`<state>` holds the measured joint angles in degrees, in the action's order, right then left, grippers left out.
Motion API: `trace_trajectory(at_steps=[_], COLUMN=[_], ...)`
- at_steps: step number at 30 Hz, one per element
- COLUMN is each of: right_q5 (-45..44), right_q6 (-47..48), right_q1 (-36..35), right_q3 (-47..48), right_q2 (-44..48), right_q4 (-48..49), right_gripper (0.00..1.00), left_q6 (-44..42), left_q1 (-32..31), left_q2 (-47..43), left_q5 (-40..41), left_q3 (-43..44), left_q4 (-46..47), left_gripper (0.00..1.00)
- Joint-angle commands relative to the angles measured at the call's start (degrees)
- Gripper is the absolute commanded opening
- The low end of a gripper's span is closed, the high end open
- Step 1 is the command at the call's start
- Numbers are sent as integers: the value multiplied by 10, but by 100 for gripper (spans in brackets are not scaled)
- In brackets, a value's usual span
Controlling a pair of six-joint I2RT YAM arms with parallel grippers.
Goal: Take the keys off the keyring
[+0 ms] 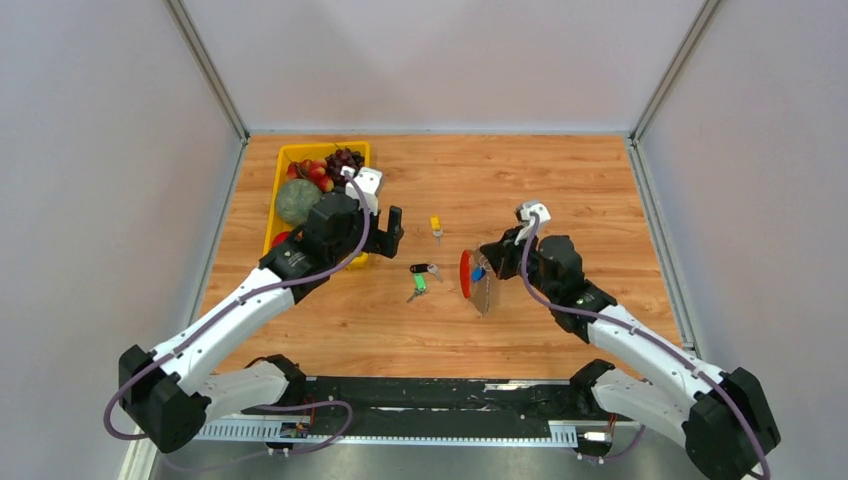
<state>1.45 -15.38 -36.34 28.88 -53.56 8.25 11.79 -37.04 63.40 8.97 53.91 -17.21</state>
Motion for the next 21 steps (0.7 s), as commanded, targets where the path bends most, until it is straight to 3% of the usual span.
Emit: trace_trajectory(at_steps=[1,4,5,6,7,8,9,10,14,18,21], right_q5=[93,120,120,118,102,53,2,-50,-171,-159,-119], right_q6=[-64,-69,-72,-73,-79,-97,-121,-137,-165,-112,-83], right_q1=[76,126,137,148,155,157,157,157,157,157,157], right_q3=[9,17,22,30,39,54,78,112,205,282,308], right_q2=[-36,-82,-102,-115,-128,-136,-145,-153,-177,-159,-98], right_q4=[90,116,120,121,117,90,49,-11,-175,-270,-286], right_gripper=[0,0,9,27,58,83,95,99,100,100,100], left_q6=[5,27,34,47,54,71,79,92,140,171,185], left_q1=[-1,-1,-1,-1,-1,-1,-1,-1,-1,-1,-1], left_q2=[-35,-36,-35,-34,-33,-32,-32,-35,-49,-67,-83], left_q5=[-23,-22,-20,-21,-25,-25,-23,-19,65,141,183], left_q3=[7,31,35,43,45,48,49,47,41,60,104], left_q4=[-14,-41,-52,-57,-67,-71,-80,-86,-106,-140,-167], left_gripper=[100,100,100,100,100,100,100,100,100,100,100])
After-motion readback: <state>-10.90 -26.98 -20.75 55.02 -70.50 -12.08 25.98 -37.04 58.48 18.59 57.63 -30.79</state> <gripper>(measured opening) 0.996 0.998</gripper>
